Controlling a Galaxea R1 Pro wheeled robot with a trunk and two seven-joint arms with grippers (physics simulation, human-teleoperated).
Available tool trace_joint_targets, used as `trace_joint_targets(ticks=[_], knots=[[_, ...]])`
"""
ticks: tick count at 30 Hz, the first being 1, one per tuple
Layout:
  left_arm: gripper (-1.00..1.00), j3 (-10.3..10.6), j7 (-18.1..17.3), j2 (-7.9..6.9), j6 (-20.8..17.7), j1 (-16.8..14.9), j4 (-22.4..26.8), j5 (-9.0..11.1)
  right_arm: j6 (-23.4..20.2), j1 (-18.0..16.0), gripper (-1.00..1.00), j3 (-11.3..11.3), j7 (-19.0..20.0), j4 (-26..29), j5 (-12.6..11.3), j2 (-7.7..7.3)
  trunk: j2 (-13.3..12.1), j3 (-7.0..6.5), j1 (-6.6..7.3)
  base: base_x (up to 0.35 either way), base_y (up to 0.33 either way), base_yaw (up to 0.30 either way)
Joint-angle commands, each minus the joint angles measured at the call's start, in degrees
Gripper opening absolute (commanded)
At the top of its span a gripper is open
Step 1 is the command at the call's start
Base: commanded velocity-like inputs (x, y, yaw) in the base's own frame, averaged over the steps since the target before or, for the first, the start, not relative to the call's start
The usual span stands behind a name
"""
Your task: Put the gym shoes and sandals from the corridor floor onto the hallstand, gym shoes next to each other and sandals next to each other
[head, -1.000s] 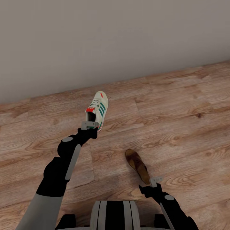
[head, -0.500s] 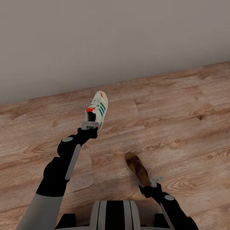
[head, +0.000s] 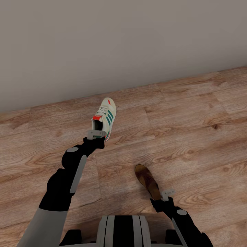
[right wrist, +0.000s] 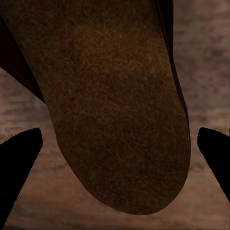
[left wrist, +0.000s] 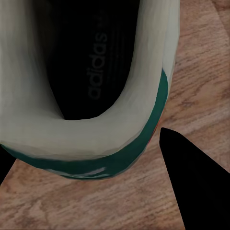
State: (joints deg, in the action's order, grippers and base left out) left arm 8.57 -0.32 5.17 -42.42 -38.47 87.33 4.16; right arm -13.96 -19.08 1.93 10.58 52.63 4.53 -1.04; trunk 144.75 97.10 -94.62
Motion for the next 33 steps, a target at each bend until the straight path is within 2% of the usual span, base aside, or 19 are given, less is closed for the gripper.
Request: trace_joint_targets(ticks=[1, 30, 33], knots=[[-1.0, -0.04, 0.06, 0.02, -0.3, -0.02, 0.05, 0.41, -0.32, -0.01, -1.0, 0.07, 0.19, 0.12, 0.48, -0.04, 0.01, 0.03, 0.01, 0.0, 0.0, 0.0], [-1.0, -0.11, 0.1, -0.21, -0.47, -0.02, 0.04, 0.41, -0.36, -0.01, -1.0, -0.02, 0.37, 0.12, 0.46, -0.07, 0.01, 0.03, 0.01, 0.0, 0.0, 0.0], [-1.0, -0.11, 0.09, -0.24, -0.47, -0.02, 0.04, 0.41, -0.36, 0.0, -1.0, -0.17, 0.46, 0.16, 0.41, -0.08, -0.03, -0.63, 0.09, 0.0, 0.0, 0.0]])
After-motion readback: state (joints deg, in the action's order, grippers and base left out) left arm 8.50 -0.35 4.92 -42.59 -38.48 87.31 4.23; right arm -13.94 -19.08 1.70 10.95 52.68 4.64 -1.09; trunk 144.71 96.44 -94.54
